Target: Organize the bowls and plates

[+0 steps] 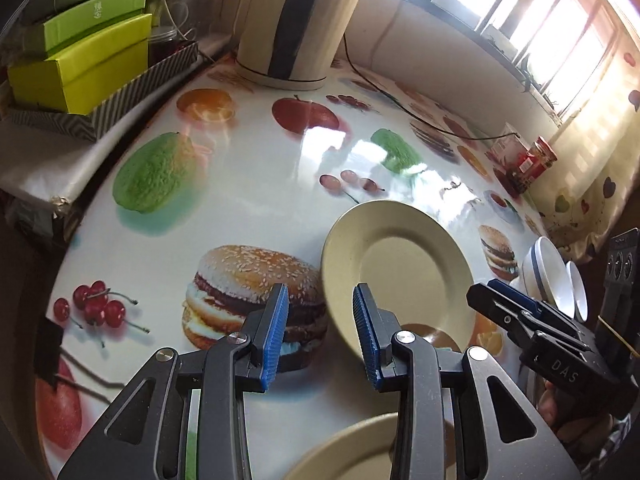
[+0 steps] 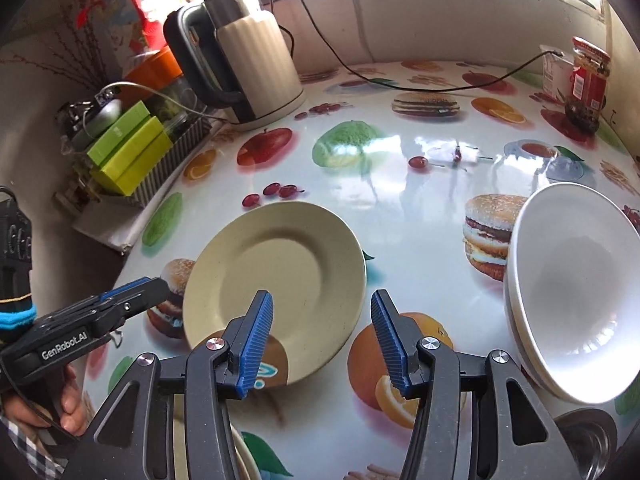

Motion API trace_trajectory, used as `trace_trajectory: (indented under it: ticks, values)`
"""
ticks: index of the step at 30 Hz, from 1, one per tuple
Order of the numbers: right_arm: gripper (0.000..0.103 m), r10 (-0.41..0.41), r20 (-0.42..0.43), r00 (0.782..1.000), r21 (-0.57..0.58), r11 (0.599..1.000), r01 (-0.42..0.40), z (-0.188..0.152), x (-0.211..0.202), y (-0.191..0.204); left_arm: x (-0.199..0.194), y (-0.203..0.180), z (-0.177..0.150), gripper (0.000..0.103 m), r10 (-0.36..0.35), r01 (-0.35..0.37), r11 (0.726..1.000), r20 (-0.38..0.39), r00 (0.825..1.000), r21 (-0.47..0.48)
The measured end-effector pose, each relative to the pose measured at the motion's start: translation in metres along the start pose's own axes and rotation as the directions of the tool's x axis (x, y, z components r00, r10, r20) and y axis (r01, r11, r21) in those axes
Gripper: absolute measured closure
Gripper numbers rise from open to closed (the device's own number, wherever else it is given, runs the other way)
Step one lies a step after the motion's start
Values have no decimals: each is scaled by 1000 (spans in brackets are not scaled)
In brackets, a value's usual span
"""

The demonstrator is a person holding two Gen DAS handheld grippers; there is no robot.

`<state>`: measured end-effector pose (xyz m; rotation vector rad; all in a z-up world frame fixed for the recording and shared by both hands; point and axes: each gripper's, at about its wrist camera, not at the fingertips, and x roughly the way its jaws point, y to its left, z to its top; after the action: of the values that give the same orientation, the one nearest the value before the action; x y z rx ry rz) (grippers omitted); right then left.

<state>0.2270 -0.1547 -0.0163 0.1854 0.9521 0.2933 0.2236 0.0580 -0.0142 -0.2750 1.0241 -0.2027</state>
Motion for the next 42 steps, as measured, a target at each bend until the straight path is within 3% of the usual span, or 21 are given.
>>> trace_trajectory:
  ticks: [15, 20, 27, 32, 42]
  values:
    - [69, -9, -38, 999, 32, 999, 10, 7, 20, -11, 23, 1, 8, 68, -11, 11, 1000, -48, 999, -4]
    - [72, -2, -43, 999, 41, 999, 4, 7, 21, -13, 27, 2, 9, 77, -11, 10, 1000, -57, 998, -9]
    - [79, 9, -50, 999, 58, 998, -6, 6, 22, -16, 30, 4, 8, 79, -29, 28, 999, -62, 998, -27]
    - [83, 13, -50, 999, 68, 998, -10, 6, 23, -18, 30, 1, 8, 88, -44, 43, 999, -62, 997, -25]
    - [88, 31, -50, 998, 97, 995, -26, 6, 22, -23, 30, -2, 9, 89, -34, 33, 999, -60, 998, -23]
